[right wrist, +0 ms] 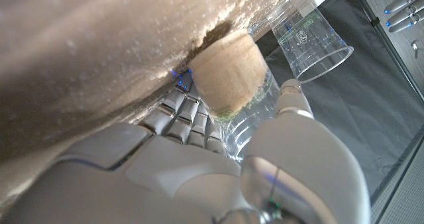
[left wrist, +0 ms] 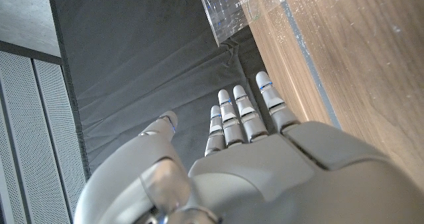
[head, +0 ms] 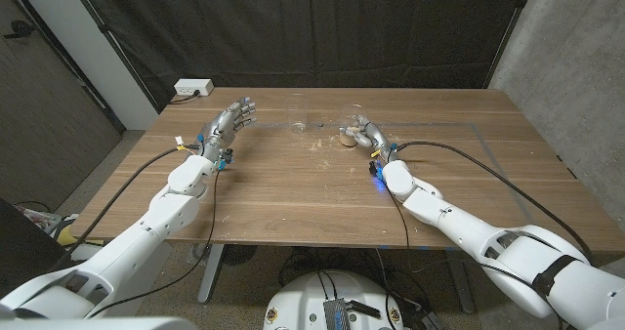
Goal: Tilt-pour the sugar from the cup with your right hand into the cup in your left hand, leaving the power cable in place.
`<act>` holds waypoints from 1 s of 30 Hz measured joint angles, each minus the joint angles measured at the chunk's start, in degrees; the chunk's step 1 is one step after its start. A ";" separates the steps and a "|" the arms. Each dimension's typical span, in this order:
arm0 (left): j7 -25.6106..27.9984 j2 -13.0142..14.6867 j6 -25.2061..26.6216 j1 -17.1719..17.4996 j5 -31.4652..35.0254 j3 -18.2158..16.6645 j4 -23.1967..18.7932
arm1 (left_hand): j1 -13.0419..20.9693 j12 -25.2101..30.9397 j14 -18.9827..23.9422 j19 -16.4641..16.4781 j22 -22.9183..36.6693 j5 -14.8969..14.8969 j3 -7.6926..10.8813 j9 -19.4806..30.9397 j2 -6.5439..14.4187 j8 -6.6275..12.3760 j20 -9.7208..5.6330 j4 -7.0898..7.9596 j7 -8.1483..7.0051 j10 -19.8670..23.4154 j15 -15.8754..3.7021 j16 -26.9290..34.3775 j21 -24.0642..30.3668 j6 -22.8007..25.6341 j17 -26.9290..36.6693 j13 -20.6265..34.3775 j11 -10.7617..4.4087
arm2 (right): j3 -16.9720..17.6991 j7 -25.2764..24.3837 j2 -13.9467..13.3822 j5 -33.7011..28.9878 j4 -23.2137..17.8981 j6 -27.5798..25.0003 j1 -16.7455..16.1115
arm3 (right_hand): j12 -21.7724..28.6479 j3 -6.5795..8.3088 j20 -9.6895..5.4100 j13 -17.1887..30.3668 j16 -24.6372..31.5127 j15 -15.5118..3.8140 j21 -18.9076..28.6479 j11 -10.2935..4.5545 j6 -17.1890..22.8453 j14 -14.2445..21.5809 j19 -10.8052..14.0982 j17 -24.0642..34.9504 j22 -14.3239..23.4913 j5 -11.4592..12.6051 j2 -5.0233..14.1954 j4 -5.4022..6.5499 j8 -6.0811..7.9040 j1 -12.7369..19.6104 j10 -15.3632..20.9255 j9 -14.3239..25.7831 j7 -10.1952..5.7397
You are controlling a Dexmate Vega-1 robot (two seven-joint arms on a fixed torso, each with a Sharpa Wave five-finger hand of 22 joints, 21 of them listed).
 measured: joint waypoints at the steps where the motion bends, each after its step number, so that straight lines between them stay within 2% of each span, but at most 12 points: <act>1: -0.01 -0.04 0.04 -0.07 0.00 0.00 0.11 | 0.00 0.00 0.00 0.00 0.00 0.00 0.00 0.00 0.00 0.00 0.00 0.00 0.00 0.00 0.00 0.00 0.00 0.00 0.00 0.00 0.00 | 0.09 0.72 -0.42 0.00 -1.25 -1.48 -0.18 | 0.12 0.00 0.00 0.03 0.20 0.00 0.00 0.00 0.00 0.01 0.00 0.15 0.00 0.00 0.00 0.00 0.00 0.00 0.00 0.03 0.00; 6: -0.03 -0.20 0.32 -0.19 0.03 0.00 0.29 | -0.45 0.00 0.21 0.00 0.00 0.00 0.00 0.00 -0.45 0.00 0.00 0.00 0.00 0.00 -0.20 0.00 0.00 0.00 0.20 0.00 0.00 | 0.81 2.67 -2.26 -0.15 -6.58 -5.83 -0.97 | 0.56 -0.31 0.00 0.72 0.75 0.01 0.24 0.00 0.00 0.01 0.00 1.03 0.00 0.00 -0.23 -0.02 0.23 0.23 0.00 0.53 0.00; 13: 0.14 -0.25 0.61 -0.23 0.31 0.00 0.18 | -0.42 0.00 0.41 0.00 0.00 0.00 0.00 0.00 -0.42 0.00 0.00 0.00 0.00 0.00 -0.40 0.22 0.00 0.00 0.26 0.00 0.00 | 1.78 4.66 -4.38 -0.24 -11.79 -9.17 -1.96 | 1.51 -0.48 -0.30 1.83 2.23 0.01 0.66 0.00 0.00 0.00 0.33 2.61 0.22 0.00 -0.16 0.16 0.62 0.76 0.01 1.13 0.00; 23: 0.85 -0.14 1.17 0.13 0.64 0.00 -0.69 | -0.26 0.00 0.71 0.00 -0.01 0.00 0.04 -0.27 -0.26 0.21 0.00 -0.04 0.00 0.30 -0.71 0.22 0.00 0.00 0.53 0.00 0.30 | 3.68 6.76 -6.75 1.16 -16.49 -10.80 -3.54 | 2.83 -0.79 -0.30 3.18 4.05 0.01 1.32 0.01 0.63 0.00 1.95 4.59 0.21 0.00 -0.08 -0.16 1.49 1.90 0.10 2.08 0.62; 30: 1.35 0.11 1.36 0.52 0.90 -0.01 -1.39 | -0.26 0.00 0.71 0.00 -0.01 0.00 0.33 -0.26 -0.27 0.21 0.00 -0.33 0.00 0.30 -0.70 0.22 0.00 0.00 0.79 0.00 0.30 | 5.21 8.15 -8.16 3.27 -18.77 -11.15 -4.74 | 3.45 -0.79 -0.41 3.87 4.92 0.02 1.78 -0.01 0.72 -0.01 2.05 5.71 0.48 0.00 0.00 -0.16 1.94 2.43 0.43 2.64 0.72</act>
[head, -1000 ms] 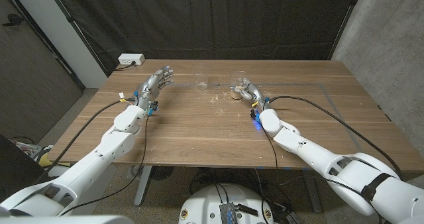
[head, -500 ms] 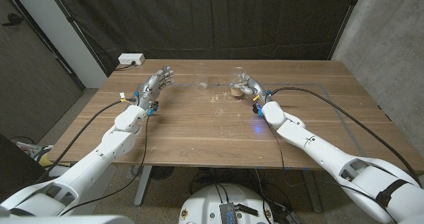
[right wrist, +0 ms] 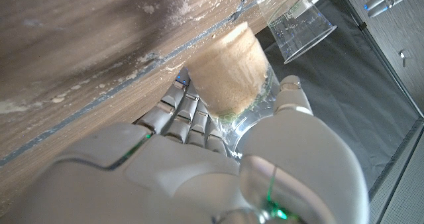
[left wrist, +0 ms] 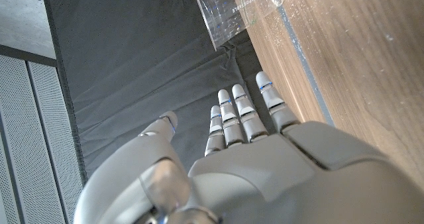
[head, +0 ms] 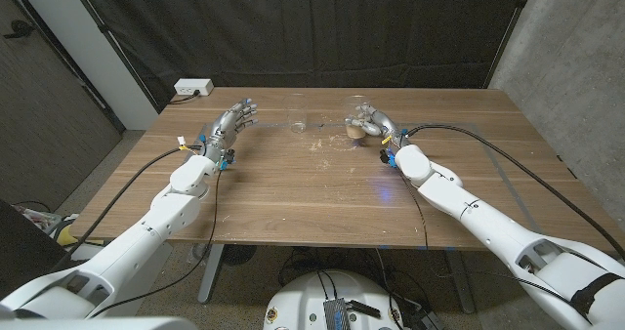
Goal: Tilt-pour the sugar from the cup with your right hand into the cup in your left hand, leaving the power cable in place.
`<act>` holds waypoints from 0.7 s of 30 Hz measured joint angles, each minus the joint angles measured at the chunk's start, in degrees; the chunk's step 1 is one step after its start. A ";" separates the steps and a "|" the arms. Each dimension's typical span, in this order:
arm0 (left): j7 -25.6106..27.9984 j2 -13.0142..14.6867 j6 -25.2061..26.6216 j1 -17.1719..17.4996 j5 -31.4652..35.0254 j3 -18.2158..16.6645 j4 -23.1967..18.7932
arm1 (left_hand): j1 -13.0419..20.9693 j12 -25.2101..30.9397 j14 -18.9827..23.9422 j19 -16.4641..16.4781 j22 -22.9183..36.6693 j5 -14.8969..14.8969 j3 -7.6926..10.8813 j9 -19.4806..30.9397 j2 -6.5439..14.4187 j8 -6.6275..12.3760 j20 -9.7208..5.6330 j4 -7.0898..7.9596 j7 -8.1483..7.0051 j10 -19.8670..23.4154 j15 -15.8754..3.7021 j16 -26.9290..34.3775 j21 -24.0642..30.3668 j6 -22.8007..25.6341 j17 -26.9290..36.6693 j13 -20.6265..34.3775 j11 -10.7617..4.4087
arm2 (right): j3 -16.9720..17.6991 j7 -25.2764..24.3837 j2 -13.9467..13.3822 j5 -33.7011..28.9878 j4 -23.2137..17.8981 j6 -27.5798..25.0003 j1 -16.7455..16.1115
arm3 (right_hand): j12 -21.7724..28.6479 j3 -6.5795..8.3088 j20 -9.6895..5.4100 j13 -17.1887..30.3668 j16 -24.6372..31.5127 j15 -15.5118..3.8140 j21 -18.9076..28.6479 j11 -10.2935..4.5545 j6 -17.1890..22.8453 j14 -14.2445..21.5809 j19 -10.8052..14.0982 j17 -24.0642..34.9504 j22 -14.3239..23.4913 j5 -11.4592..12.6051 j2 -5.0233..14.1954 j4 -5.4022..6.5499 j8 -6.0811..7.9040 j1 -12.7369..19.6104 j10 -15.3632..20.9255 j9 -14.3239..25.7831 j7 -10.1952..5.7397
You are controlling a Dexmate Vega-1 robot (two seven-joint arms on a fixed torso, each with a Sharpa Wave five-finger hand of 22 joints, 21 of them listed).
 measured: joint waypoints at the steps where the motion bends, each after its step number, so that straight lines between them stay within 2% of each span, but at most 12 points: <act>1: 0.14 0.06 0.04 0.07 0.06 0.00 -0.11 | 0.00 0.00 0.00 0.00 0.00 0.00 0.00 0.00 0.00 0.00 0.00 0.00 0.00 0.00 0.00 0.00 0.00 0.00 0.00 0.00 0.00 | 0.48 0.41 -0.39 0.63 -0.60 -0.01 -0.34 | 0.09 0.00 0.00 0.11 0.04 0.00 0.00 0.00 0.00 0.00 0.00 0.14 0.00 0.00 0.09 0.00 0.00 0.08 0.00 0.01 0.00; 7: 0.38 0.23 0.08 0.28 0.18 0.00 -0.44 | 0.30 0.00 0.00 0.00 0.00 0.00 0.23 0.00 -0.31 0.00 0.00 -0.23 0.00 0.00 0.00 0.00 0.00 0.00 0.00 0.00 0.00 | 1.50 1.58 -0.99 3.42 -1.62 0.12 -0.94 | 0.44 -0.17 0.07 0.58 0.44 0.06 0.45 -0.30 0.22 0.35 0.33 0.45 0.00 0.00 0.30 0.16 0.29 0.30 0.31 0.27 0.22; 10: 0.63 0.27 0.13 0.36 0.33 0.03 -0.50 | 0.31 0.00 0.00 0.00 0.00 0.00 0.23 0.01 -0.30 0.00 0.00 -0.23 0.00 0.00 0.00 0.00 0.00 0.00 0.00 0.00 0.00 | 3.21 1.93 -1.85 4.79 -2.93 0.61 -2.07 | 0.88 -0.24 0.00 0.78 0.50 -0.01 0.45 0.00 0.34 0.42 0.41 0.45 0.00 0.00 0.30 0.24 0.40 0.30 0.61 0.53 0.27; 21: 0.53 0.41 -0.51 0.56 0.52 0.20 -0.22 | 1.05 0.00 0.24 0.00 0.28 0.00 0.63 -0.27 -0.62 0.00 0.00 -0.63 0.00 0.31 -0.24 0.00 0.00 0.00 0.26 0.00 -0.31 | 6.77 1.29 -3.29 9.16 -5.55 3.55 -4.86 | 1.33 -0.24 0.00 1.48 0.93 0.11 0.88 -0.39 0.83 0.70 0.40 0.73 0.00 0.00 0.31 0.24 0.87 0.89 1.00 1.06 0.40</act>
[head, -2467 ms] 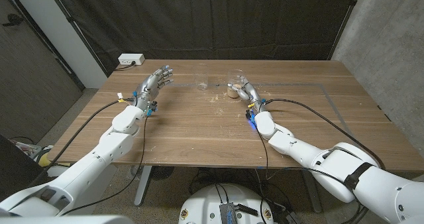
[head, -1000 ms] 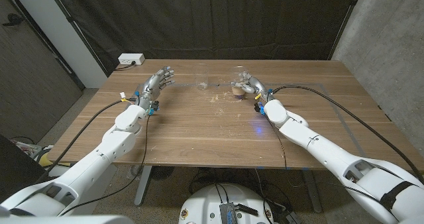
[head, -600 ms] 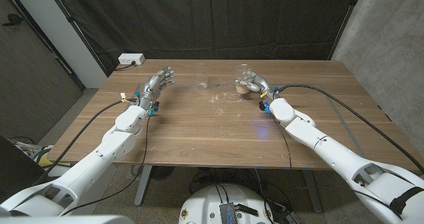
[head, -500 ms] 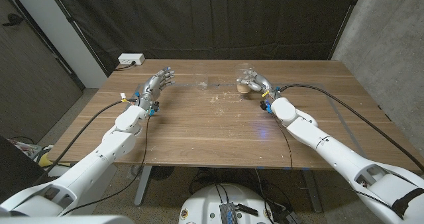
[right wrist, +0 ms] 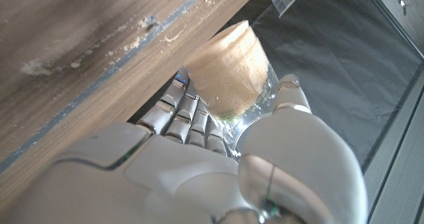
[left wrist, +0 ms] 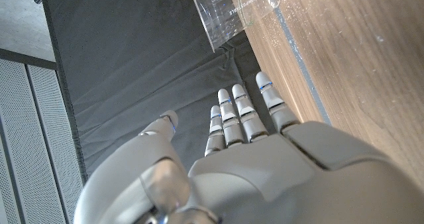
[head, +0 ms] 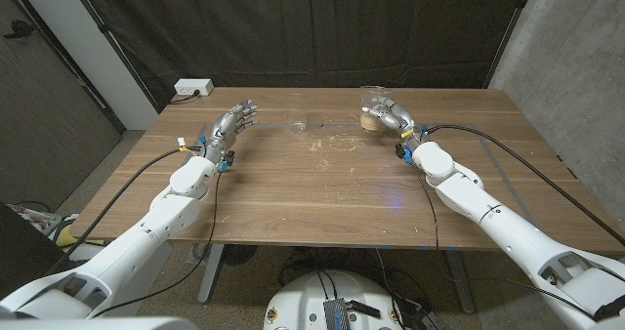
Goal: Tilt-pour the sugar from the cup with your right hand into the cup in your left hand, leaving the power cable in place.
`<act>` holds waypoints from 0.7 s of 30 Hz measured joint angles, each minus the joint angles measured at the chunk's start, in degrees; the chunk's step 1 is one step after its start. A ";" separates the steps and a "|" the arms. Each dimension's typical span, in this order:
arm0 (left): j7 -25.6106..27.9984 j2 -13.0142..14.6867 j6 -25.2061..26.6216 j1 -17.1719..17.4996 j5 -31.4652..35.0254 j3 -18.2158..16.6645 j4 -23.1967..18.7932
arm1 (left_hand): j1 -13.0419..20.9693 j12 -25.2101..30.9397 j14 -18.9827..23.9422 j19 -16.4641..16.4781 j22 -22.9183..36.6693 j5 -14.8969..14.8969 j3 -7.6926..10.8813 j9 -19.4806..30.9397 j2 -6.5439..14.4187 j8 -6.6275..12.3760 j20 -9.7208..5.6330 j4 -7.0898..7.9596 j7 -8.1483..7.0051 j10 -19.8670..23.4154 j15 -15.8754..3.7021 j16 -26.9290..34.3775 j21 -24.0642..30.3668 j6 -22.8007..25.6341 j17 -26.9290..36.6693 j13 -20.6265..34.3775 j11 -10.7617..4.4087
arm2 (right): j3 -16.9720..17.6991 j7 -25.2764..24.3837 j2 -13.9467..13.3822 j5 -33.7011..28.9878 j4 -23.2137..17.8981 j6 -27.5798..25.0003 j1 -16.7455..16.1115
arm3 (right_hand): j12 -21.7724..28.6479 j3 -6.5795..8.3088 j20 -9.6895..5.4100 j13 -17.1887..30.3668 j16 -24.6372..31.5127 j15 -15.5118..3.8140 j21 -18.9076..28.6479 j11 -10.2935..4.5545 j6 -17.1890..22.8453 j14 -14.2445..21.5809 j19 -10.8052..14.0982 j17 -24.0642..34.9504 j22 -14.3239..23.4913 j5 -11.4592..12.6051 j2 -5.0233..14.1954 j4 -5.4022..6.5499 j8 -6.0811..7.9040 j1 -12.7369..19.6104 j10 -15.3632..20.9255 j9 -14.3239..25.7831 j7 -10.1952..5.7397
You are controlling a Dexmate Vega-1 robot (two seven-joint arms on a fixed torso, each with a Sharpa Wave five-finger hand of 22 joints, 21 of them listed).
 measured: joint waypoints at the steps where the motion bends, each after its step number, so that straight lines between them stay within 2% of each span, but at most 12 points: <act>1: -0.06 0.00 -0.21 0.04 0.00 0.02 0.13 | 0.00 0.00 0.00 -0.01 0.01 0.00 0.00 0.00 0.00 0.00 -0.01 0.00 0.00 0.00 0.00 0.00 0.00 0.00 0.00 0.00 0.00 | 0.41 -0.31 -0.10 0.38 -0.22 0.56 -0.37 | 0.15 0.00 0.00 0.00 0.00 -0.12 0.00 -0.15 0.00 0.13 0.00 0.00 0.00 0.00 0.00 0.00 0.00 0.00 0.16 0.00 0.00; 10: -0.38 0.00 -1.34 0.17 0.22 0.25 0.55 | 0.22 0.00 0.10 0.11 0.01 0.00 0.22 0.00 -0.22 0.00 -0.53 -0.56 -0.31 0.27 0.10 0.00 0.00 0.31 0.00 0.00 -0.34 | 2.27 -1.17 -0.83 2.83 -1.08 2.85 -2.14 | 0.44 -0.23 0.00 0.53 0.00 -0.23 0.01 -0.22 -0.01 0.24 0.00 0.25 0.00 0.00 0.22 0.23 0.36 0.22 0.23 0.54 0.00; 16: -0.34 0.03 -2.01 0.05 0.92 0.73 1.16 | 0.63 0.00 0.22 0.11 0.01 0.00 0.40 0.00 0.16 0.00 -0.52 -0.74 -0.31 0.15 -0.01 0.00 0.00 0.31 0.27 0.00 -0.46 | 3.48 0.50 -1.27 6.14 -1.04 4.46 -2.90 | 0.89 -0.39 0.00 0.86 0.39 -0.23 0.01 -0.22 -0.01 0.24 0.00 0.49 0.26 0.00 0.22 0.39 0.36 0.22 0.23 0.79 0.00; 21: 0.90 0.27 -2.60 -0.34 2.76 1.37 1.45 | 1.22 0.00 0.29 0.10 0.00 0.00 0.46 -0.18 -0.44 0.00 -0.52 -0.80 -0.64 0.18 -0.08 0.00 0.00 -0.03 0.27 0.00 -0.49 | 4.08 1.80 -1.86 8.16 -0.94 4.90 -3.24 | 0.89 -0.39 0.00 1.09 0.39 -0.22 0.01 -0.22 -0.01 0.23 0.00 0.51 0.26 0.00 -0.06 0.39 0.64 0.49 0.23 1.06 -0.01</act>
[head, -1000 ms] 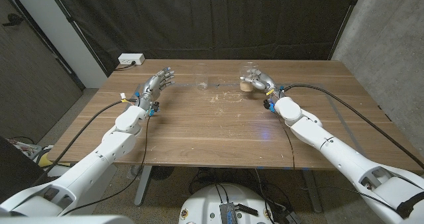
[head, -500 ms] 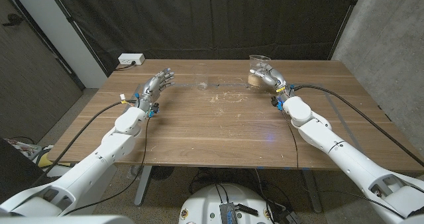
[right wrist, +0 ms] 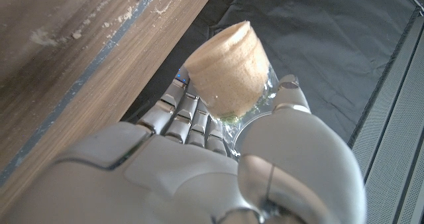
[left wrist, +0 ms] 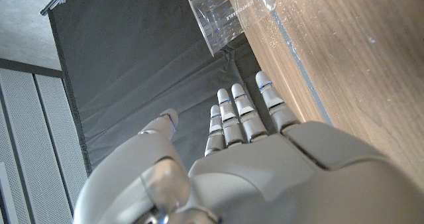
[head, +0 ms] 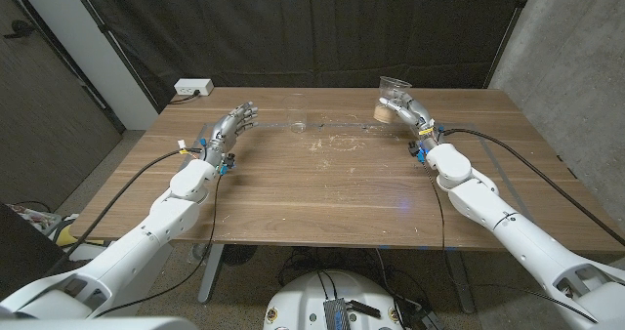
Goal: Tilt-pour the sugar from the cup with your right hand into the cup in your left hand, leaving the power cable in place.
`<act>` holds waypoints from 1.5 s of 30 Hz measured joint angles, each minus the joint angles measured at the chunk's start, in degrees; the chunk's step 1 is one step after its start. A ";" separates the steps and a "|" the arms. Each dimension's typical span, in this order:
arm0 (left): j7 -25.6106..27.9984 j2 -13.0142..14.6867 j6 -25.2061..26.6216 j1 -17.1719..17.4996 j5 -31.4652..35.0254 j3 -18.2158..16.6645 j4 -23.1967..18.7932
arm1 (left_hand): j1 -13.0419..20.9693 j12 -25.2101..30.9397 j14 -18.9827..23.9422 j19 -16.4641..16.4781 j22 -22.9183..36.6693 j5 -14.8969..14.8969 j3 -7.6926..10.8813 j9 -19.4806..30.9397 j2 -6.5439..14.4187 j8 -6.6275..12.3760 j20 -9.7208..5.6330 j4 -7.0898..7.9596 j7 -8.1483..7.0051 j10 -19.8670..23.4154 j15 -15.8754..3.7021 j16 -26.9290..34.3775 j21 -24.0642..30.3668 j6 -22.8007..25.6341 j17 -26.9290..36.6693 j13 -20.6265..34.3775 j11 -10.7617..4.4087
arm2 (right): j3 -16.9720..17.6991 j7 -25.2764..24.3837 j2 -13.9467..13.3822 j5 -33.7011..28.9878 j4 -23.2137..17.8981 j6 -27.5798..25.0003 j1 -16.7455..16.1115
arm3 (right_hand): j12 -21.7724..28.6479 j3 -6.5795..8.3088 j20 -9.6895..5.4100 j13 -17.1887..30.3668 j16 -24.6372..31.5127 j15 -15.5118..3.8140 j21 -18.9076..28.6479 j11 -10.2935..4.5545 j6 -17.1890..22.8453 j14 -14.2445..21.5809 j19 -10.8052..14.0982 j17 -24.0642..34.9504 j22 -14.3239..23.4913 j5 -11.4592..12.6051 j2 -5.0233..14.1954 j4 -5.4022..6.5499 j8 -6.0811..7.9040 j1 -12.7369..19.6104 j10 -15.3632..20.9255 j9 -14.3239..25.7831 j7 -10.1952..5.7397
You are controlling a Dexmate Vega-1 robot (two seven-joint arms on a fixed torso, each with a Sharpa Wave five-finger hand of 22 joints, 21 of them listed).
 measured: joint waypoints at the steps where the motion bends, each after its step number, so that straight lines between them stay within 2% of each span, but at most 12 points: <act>1: 0.24 0.10 -0.05 -0.07 0.37 0.13 0.04 | 0.00 0.00 0.00 0.00 0.00 0.00 0.10 -0.07 0.00 0.00 0.00 -0.10 0.02 0.11 0.00 0.00 0.00 0.02 0.00 0.00 -0.30 | 0.12 0.20 -0.20 0.39 -0.10 0.00 -0.10 | 0.00 0.00 0.00 0.11 0.00 0.00 0.25 0.00 0.00 0.00 0.00 0.00 0.00 -0.18 -0.01 0.00 0.00 0.02 0.00 0.00 0.00; 8: 2.12 0.78 -0.79 -0.69 3.18 1.13 0.79 | 0.00 0.00 0.00 -0.32 0.00 0.00 0.07 -0.08 -0.01 0.00 -0.32 -0.55 -0.41 -0.19 0.00 0.00 0.00 0.01 0.00 0.17 -0.75 | 0.61 0.68 -1.11 1.74 -1.05 -0.51 -0.37 | 0.33 -0.16 0.00 0.42 0.00 0.01 0.32 0.00 0.00 -0.01 0.00 0.00 0.00 -0.20 0.21 0.16 0.00 0.24 0.00 0.27 0.00; 11: 3.12 1.22 -1.23 -1.01 4.67 1.73 1.36 | 0.67 0.00 -0.27 -0.44 0.00 0.00 -0.13 -0.07 -0.72 0.00 -0.43 -1.00 -0.75 -0.37 0.24 0.00 0.00 -0.30 0.00 0.30 -0.93 | 0.81 0.75 -1.50 2.31 -1.50 -1.05 -0.38 | 0.55 -0.16 0.00 0.49 0.00 0.01 0.32 0.00 0.00 -0.01 0.00 0.00 0.00 -0.20 0.21 0.16 0.16 0.24 0.00 0.36 0.00; 16: 5.82 2.42 -1.44 -1.50 8.29 3.00 1.75 | 1.83 -0.78 -2.73 -1.37 -0.01 0.00 -0.98 -0.34 -4.89 -0.04 -1.36 -3.34 -2.67 -2.71 0.25 -1.02 0.00 -1.83 0.27 0.30 -2.16 | 1.07 0.71 -1.96 2.74 -1.96 -1.45 -0.46 | 0.76 -0.40 -0.22 0.83 -0.01 0.01 0.55 0.00 0.31 -0.02 -0.22 -0.01 -0.01 -0.20 0.21 0.40 0.50 0.24 0.00 0.72 -0.32; 19: 8.59 3.29 -0.96 -1.72 11.63 3.82 1.46 | 2.24 -1.35 -4.50 -2.55 -0.01 0.00 -1.85 -0.34 -7.30 -0.46 -1.25 -4.52 -2.95 -4.82 0.32 -1.56 -0.48 -3.59 0.27 0.53 -2.24 | 1.30 0.49 -2.28 2.97 -2.23 -1.68 -0.57 | 0.97 -0.40 -0.21 1.04 -0.01 0.02 0.65 0.00 0.31 -0.02 -0.22 -0.01 -0.01 -0.20 0.20 0.40 0.56 0.24 0.00 0.79 -0.32; 24: 13.45 4.51 1.17 -2.10 17.55 5.22 0.24 | 1.71 -1.86 -6.60 -3.95 -0.01 0.00 -2.99 -0.17 -10.20 -0.46 -1.02 -5.62 -3.33 -7.20 0.43 -2.17 -1.08 -5.04 0.66 0.83 -3.12 | 1.55 0.14 -2.63 3.26 -2.61 -1.82 -0.75 | 1.17 -0.56 -0.20 1.34 -0.01 0.02 0.66 0.00 0.53 -0.02 -0.22 -0.02 0.00 -0.20 0.21 0.24 0.78 0.25 0.00 1.06 -0.54; 28: 17.36 5.41 3.04 -2.49 22.07 6.54 -0.86 | 1.84 -2.01 -8.17 -4.68 -0.01 0.26 -4.00 0.16 -11.88 -0.46 -1.55 -5.85 -3.74 -8.79 0.31 -2.45 -1.49 -5.64 0.94 1.28 -3.25 | 1.73 0.00 -2.80 3.42 -2.70 -1.83 -0.83 | 1.39 -0.56 0.03 1.56 -0.01 0.03 0.66 0.13 0.61 -0.03 -0.46 0.25 0.09 -0.20 0.43 0.24 0.99 0.47 0.13 1.32 -0.62; 32: 21.32 5.41 5.04 -2.49 26.68 6.54 -0.86 | 1.76 -2.01 -9.91 -5.44 -0.07 0.66 -4.75 0.62 -13.01 0.23 -2.31 -6.30 -3.50 -10.22 0.42 -2.88 -1.89 -5.39 1.32 1.71 -2.81 | 1.87 0.00 -2.92 3.42 -2.70 -1.83 -0.92 | 1.39 -0.56 0.11 1.83 -0.02 0.11 0.79 0.30 0.61 -0.11 -0.54 0.27 0.27 -0.20 0.43 0.24 0.99 0.47 0.30 1.59 -0.62; 33: 22.70 6.15 5.74 -2.90 28.26 7.92 -2.01 | 1.61 -2.01 -10.22 -5.71 -0.11 0.66 -4.78 0.78 -13.18 0.45 -2.58 -6.32 -3.22 -10.61 0.49 -2.88 -1.90 -5.11 1.33 1.83 -2.71 | 1.91 -0.11 -2.96 3.68 -2.70 -1.79 -0.95 | 1.39 -0.56 0.11 1.84 -0.02 0.11 0.95 0.30 0.61 -0.11 -0.54 0.28 0.27 -0.20 0.43 0.24 0.99 0.47 0.30 1.59 -0.62; 36: 24.66 6.56 6.80 -3.14 30.55 8.78 -2.67 | 1.90 -2.01 -11.21 -6.54 -0.16 1.09 -5.32 1.13 -13.62 0.45 -3.55 -6.37 -2.92 -11.27 0.30 -2.89 -2.30 -5.41 1.59 2.15 -2.36 | 1.98 -0.12 -3.04 3.80 -2.70 -1.60 -1.03 | 1.60 -0.56 0.11 2.07 -0.02 0.32 0.95 0.30 0.61 0.09 -0.54 0.28 0.27 -0.20 0.43 0.24 1.20 0.47 0.30 1.79 -0.62; 42: 28.65 7.24 9.23 -3.47 35.11 10.24 -3.92 | 1.48 -2.01 -11.82 -6.37 -0.16 1.54 -6.03 1.42 -14.08 0.89 -4.98 -6.62 -1.99 -12.01 0.93 -3.00 -2.51 -5.72 2.08 2.64 -2.10 | 2.25 -0.12 -3.28 4.12 -2.71 -1.07 -1.26 | 1.82 -0.79 0.12 2.36 -0.03 0.09 1.17 0.00 0.61 0.32 -0.53 0.43 0.27 -0.20 0.43 0.48 1.23 0.47 0.61 2.10 -0.62; 45: 30.16 7.38 10.19 -3.62 36.86 10.82 -4.17 | 1.90 -1.98 -11.82 -6.31 -0.16 1.55 -6.20 1.68 -14.67 1.28 -5.19 -6.79 -1.75 -12.00 0.93 -3.00 -2.51 -5.48 2.12 2.81 -2.10 | 2.40 -0.12 -3.50 4.28 -2.78 -0.86 -1.50 | 1.82 -0.79 0.11 2.45 -0.03 0.10 1.17 0.00 0.61 0.32 -0.53 0.53 0.27 -0.20 0.43 0.48 1.43 0.47 0.61 2.12 -0.62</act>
